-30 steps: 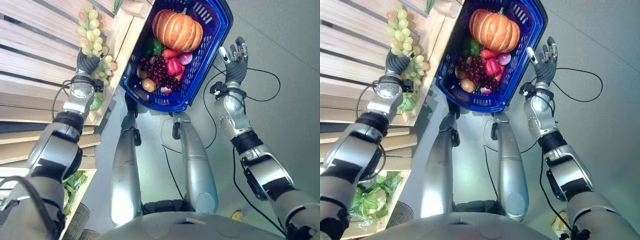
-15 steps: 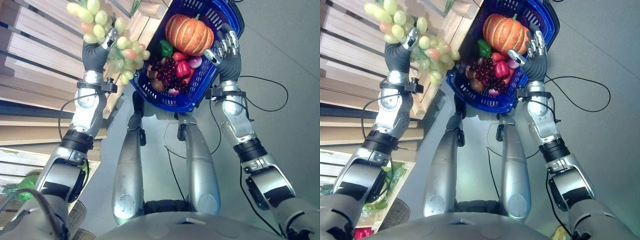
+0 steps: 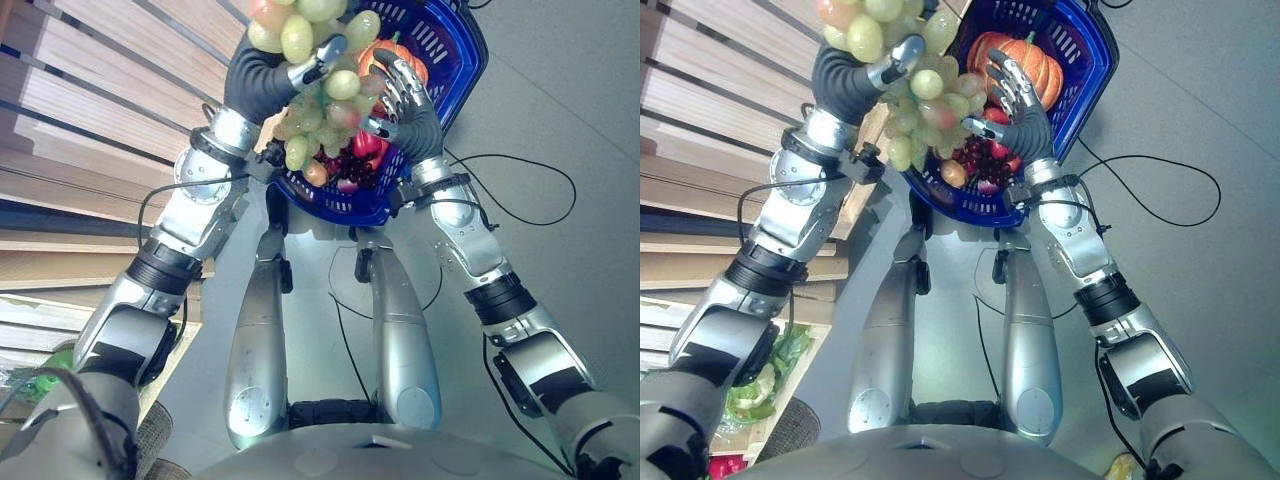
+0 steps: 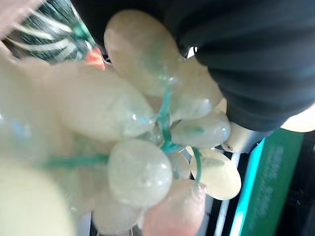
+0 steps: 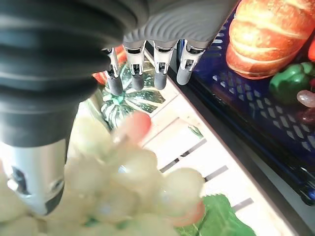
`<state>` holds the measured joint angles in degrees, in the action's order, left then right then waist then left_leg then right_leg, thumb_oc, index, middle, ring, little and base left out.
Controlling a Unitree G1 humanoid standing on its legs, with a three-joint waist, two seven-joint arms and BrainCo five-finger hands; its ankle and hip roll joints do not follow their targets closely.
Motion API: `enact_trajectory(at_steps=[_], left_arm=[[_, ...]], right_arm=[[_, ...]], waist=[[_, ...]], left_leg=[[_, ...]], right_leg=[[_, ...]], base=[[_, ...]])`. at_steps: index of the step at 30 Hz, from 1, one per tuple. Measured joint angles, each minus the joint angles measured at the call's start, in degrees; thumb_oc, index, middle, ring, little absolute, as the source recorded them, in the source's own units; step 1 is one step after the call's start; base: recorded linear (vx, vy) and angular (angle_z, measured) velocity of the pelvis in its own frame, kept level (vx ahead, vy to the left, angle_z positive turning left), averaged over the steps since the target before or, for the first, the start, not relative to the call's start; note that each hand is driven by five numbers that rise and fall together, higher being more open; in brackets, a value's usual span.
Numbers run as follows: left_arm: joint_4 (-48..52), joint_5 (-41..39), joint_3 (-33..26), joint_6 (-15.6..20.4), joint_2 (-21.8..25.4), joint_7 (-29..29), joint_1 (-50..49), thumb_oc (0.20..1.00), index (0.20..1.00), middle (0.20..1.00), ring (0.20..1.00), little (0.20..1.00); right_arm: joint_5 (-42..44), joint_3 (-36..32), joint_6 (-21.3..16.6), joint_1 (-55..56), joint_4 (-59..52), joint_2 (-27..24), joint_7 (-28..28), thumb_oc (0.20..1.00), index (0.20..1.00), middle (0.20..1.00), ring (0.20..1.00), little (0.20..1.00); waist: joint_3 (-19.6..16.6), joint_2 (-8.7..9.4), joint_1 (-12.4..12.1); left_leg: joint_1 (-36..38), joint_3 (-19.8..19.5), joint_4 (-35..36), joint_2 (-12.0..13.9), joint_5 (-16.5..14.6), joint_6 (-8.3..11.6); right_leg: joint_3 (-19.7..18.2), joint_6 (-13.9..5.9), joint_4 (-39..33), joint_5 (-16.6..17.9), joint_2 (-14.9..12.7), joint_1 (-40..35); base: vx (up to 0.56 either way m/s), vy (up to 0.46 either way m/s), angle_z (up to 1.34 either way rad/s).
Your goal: Pick up fruits and vegetables into the basket
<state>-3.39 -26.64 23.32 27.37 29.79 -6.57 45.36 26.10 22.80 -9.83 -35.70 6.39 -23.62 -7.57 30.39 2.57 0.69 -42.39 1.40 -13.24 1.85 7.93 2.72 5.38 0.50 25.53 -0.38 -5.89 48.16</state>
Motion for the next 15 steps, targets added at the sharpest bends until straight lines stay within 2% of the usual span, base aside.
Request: enact_trajectory(at_steps=[8, 15], left_arm=[[0.9, 0.8, 2.6, -2.2, -0.6, -1.9, 2.1, 0.2, 0.2, 0.2, 0.2, 0.2], [0.9, 0.8, 3.7, -2.3, -1.1, -1.8, 2.1, 0.2, 0.2, 0.2, 0.2, 0.2]], right_arm=[[2.1, 2.4, 2.4, -1.1, 0.0, 0.0, 2.3, 1.0, 1.0, 1.0, 1.0, 1.0], [4.1, 3.7, 4.5, -1.5, -1.1, -0.1, 4.3, 1.0, 1.0, 1.0, 1.0, 1.0]], waist=[[0.0, 0.0, 0.2], [0.0, 0.01, 0.1]], left_leg=[[0.3, 0.0, 0.5, 0.0, 0.1, 0.01], [0.3, -0.1, 0.6, 0.0, 0.1, 0.01]], right_leg=[[0.1, 0.27, -0.4, 0.2, 0.1, -0.3], [0.1, 0.26, -0.5, 0.2, 0.1, -0.3]], base=[[0.0, 0.0, 0.0], [0.0, 0.0, 0.0]])
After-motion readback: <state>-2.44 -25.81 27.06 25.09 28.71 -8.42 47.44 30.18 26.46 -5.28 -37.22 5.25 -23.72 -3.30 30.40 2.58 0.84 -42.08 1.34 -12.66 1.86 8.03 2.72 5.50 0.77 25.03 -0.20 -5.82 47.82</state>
